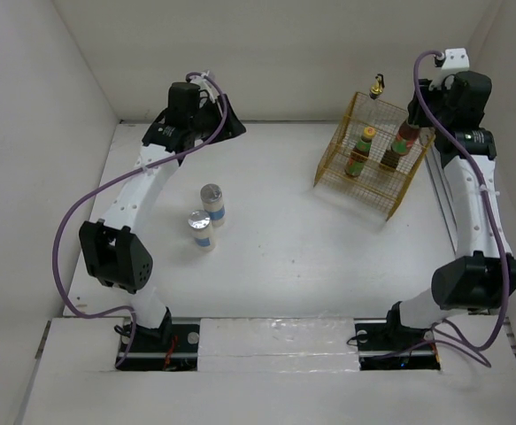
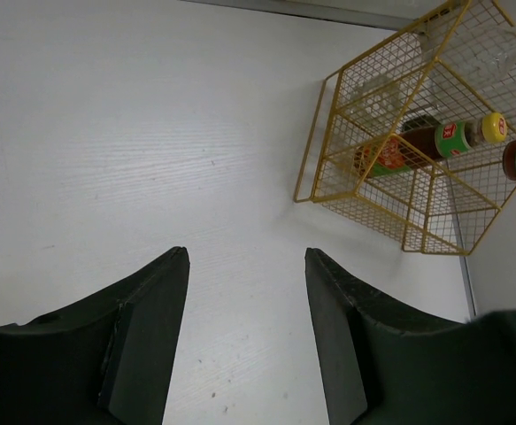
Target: Organize the condiment bottles
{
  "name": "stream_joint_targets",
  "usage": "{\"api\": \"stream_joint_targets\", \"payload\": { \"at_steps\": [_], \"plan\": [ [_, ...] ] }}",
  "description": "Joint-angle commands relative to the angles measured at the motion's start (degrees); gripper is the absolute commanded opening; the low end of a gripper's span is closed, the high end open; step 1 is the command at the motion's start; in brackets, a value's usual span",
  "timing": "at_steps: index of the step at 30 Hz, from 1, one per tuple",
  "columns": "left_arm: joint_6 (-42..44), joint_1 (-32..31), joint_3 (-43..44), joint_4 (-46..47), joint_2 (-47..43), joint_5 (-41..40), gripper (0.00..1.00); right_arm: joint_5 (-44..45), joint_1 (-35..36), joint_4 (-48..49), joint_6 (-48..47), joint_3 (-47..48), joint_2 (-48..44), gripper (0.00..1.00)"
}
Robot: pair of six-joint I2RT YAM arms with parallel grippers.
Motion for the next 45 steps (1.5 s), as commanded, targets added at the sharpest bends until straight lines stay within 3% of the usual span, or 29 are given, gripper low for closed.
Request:
{"api": "stream_joint_targets", "payload": {
  "at_steps": [1,11,31,35,36,39,40,45],
  "plan": [
    [-0.05,0.05,2.57,1.9,-0.73,0.87,0.51,-3.15,-1.07,7.17,0.13,4.51,-1.76,0.06],
    [-0.05,0.05,2.57,1.9,-0.2,0.87,0.51,-3.68,-3.26,14.29,0.13,-2.61,-0.62,0.06],
    [-0.58,0.05,0.9,0.23,-0.73,-0.8,0.51,-3.86,-3.36,19.56,1.18,-18.08,3.6,0.07],
    [-0.58,0.05,0.9,-0.3,-0.73,-0.8,0.51,-4.38,-3.36,20.97,1.71,-20.72,4.13,0.23],
    [-0.58,0.05,0.9,-0.3,-0.73,-0.8,0.51,-4.38,-3.36,20.97,1.71,-20.72,4.74,0.34],
    [-0.58,0.05,1.51,-0.3,-0.11,-0.28,0.51,-4.38,-3.36,20.97,2.24,-21.25,4.75,0.53],
    [-0.58,0.05,2.13,-0.3,-0.11,-0.27,0.51,-4.38,-3.36,20.97,2.24,-21.25,4.75,0.68],
    [-0.05,0.05,3.28,-0.3,-0.11,-0.27,0.51,-4.38,-3.36,20.45,2.77,-19.68,2.47,0.93]
  ]
}}
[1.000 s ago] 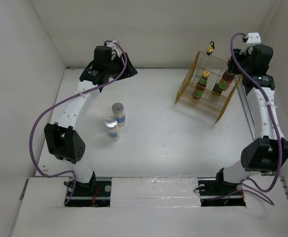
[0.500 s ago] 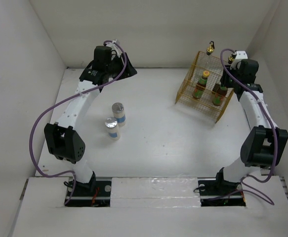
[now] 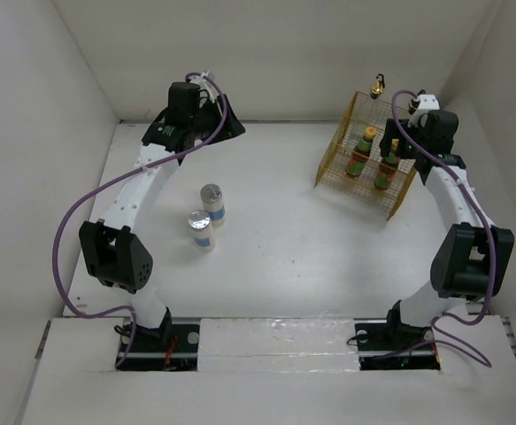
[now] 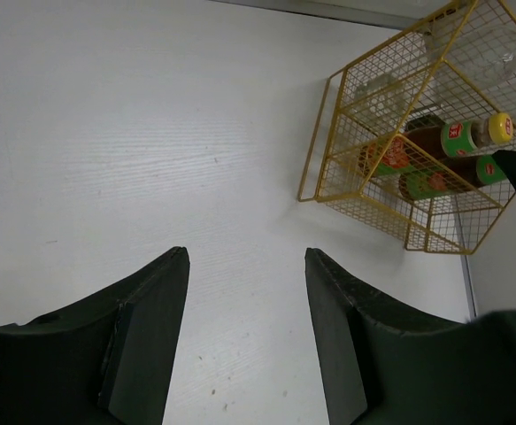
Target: Organize the condiment bottles
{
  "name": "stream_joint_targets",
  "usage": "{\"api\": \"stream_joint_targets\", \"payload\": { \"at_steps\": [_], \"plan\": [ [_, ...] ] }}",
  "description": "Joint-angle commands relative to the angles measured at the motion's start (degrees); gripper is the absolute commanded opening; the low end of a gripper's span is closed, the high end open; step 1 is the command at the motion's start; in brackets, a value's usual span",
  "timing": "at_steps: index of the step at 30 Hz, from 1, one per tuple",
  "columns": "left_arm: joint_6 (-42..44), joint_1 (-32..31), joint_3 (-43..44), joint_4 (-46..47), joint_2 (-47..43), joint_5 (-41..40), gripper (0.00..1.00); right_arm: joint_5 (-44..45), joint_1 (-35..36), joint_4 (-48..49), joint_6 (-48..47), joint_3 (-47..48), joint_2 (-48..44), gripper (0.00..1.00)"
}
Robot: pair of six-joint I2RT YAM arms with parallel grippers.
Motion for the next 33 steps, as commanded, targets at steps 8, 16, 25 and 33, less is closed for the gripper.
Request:
{"api": "stream_joint_targets", "payload": {
  "at_steps": [8,16,25,33],
  "plan": [
    [0.16,0.01,3.48,0.7,-0.18,-0.29,0.51,2.66,2.0,4.73,0.19,3.07,-11.27,0.81],
    [1.74,0.01,8.3,-0.43,-0.18,-3.97,0.31,-1.72,24.65,6.13,-1.56,-0.71,-14.37,0.15],
    [1.4,4.75,16.03,-4.48,0.35,-10.4,0.59,-12.88,49.71,7.89,-6.49,3.94,0.74,0.91],
    [-0.71,6.16,19.74,-4.48,0.35,-10.41,0.69,-15.0,54.3,5.17,-8.77,16.23,16.9,0.99]
  ]
}}
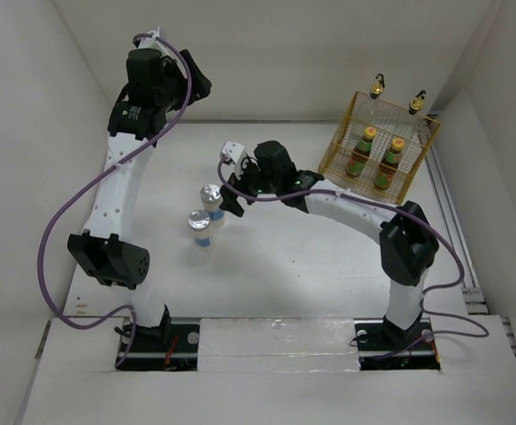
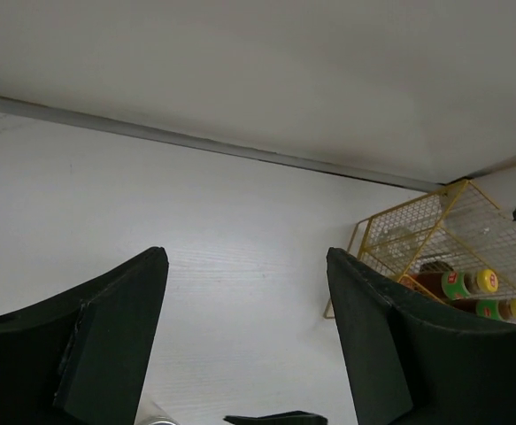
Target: Organize the condiment bottles
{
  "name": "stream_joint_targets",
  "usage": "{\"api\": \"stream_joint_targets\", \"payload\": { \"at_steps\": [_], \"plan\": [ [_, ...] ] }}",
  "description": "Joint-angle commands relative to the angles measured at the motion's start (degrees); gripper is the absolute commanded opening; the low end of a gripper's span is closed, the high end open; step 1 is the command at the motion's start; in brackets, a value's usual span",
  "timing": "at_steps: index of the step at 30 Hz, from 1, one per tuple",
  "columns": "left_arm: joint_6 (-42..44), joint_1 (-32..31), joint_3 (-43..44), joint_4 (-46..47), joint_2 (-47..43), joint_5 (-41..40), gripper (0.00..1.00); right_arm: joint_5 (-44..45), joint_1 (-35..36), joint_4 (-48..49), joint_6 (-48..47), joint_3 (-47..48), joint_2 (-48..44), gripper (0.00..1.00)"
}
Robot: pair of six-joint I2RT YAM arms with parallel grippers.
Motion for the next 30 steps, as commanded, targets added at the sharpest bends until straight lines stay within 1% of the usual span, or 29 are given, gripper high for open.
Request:
{"api": "stream_joint_targets", "payload": {
  "at_steps": [1,3,9,13,15,16,17,18,19,20,22,23,24,25,26,27,28,29,30],
  "plan": [
    [-0.87,-0.62,1.71,0.85,-0.64,1.18,0.69,-3.24,0.76,0.93,-2.0,7.07,3.52,0.99],
    [-1.39,-0.62,1.0,1.38,-0.64,1.88,0.69,-3.77,1.98,0.31,-2.52,9.78,7.29,0.99],
    [-1.39,-0.62,-0.94,1.91,-0.64,4.34,0.69,-2.98,3.04,0.31,-1.83,15.77,13.99,1.0],
    [-3.15,-0.62,-4.79,3.49,-1.16,7.24,0.69,-1.84,3.04,0.84,-1.3,18.77,17.59,0.98],
    [-3.15,-0.62,-5.85,4.02,-1.69,7.78,0.69,-0.53,3.04,3.02,-0.07,19.56,18.39,0.91],
    [-3.15,-0.62,-6.55,4.02,-1.69,7.78,0.69,-0.52,3.04,4.95,1.15,19.56,19.09,0.82],
    [-3.15,-0.62,-6.56,4.02,-1.69,7.78,0.69,0.35,3.04,5.49,1.16,20.25,19.09,0.82],
    [-3.15,-0.62,-6.56,4.02,-2.21,7.78,0.69,0.88,3.04,5.5,1.86,20.78,19.62,0.6],
    [-3.15,-0.62,-6.56,4.02,-2.22,7.78,0.69,1.41,3.04,5.5,1.86,20.79,19.62,0.49],
    [-3.15,-0.62,-7.08,4.02,-2.22,7.08,0.69,1.94,3.04,5.5,1.86,20.79,19.62,0.42],
    [-2.63,-0.62,-7.09,4.02,-2.75,6.55,0.69,2.55,3.04,5.5,2.48,19.65,15.77,0.37],
    [-2.63,-0.62,-7.09,4.02,-2.75,6.55,0.69,3.08,1.82,5.5,2.48,18.86,13.93,0.37],
    [-2.63,-0.62,-7.09,4.02,-2.75,6.55,0.69,3.61,1.2,5.5,3.0,16.68,9.38,0.36],
    [-2.63,-0.62,-7.09,4.02,-2.75,6.55,0.69,3.61,0.41,6.28,3.01,15.26,6.73,0.33],
    [-2.63,-0.62,-7.09,4.02,-2.75,6.55,0.69,4.13,-0.55,6.81,3.53,13.77,4.09,0.33],
    [-2.63,-0.62,-7.87,4.54,-2.75,7.42,0.69,4.66,-2.65,6.81,3.53,12.28,1.37,0.33],
    [-2.63,-0.62,-8.4,5.07,-3.27,7.43,0.69,4.67,-3.89,6.81,3.53,9.04,-3.97,0.32],
    [-3.23,-0.62,-9.19,5.07,-3.27,8.82,0.69,4.67,-5.29,6.81,4.23,7.18,-6.54,0.32],
    [-3.24,-1.14,-10.15,6.03,-3.97,8.83,0.69,4.67,-8.35,6.81,4.24,5.08,-9.18,0.32]
  ]
}}
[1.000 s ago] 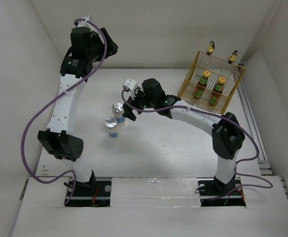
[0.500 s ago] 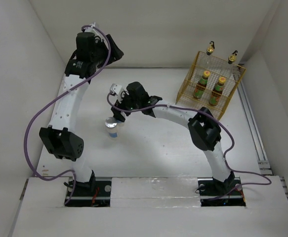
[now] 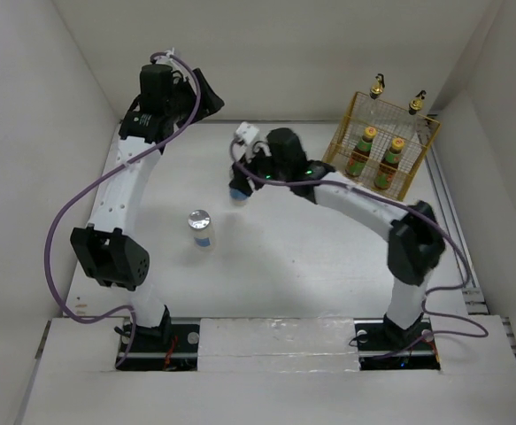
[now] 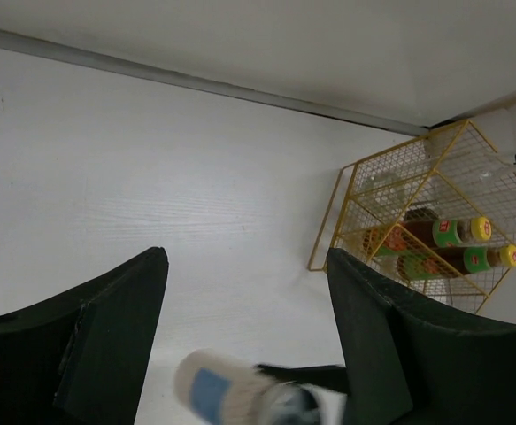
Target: Organize the condiment bottles
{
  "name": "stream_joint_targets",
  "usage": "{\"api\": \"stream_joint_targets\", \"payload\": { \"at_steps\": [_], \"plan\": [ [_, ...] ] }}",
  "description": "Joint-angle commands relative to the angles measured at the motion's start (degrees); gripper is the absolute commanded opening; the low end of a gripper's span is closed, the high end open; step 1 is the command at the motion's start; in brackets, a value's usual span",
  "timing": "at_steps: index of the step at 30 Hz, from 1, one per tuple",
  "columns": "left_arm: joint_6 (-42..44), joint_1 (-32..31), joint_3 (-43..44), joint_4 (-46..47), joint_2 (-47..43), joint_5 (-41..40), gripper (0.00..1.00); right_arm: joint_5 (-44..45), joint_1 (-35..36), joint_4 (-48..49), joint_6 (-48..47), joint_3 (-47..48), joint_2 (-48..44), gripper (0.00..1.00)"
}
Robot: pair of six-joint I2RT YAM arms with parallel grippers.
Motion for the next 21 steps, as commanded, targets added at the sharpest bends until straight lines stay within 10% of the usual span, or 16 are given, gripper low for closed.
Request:
{"api": "stream_joint_targets", "payload": {
  "at_steps": [1,21],
  "plan": [
    [-0.49,-0.64,-3.82,3.7,-3.69,1.86,0.69,1.67,-8.2,7.67,1.29,-4.96,-18.12,0.32],
    [0.56,-2.84,-13.32,4.67,-7.21,2.22,0.69,0.36,-35.19,-4.29,-1.17,-4.21,-23.53,0.28]
  ]
}}
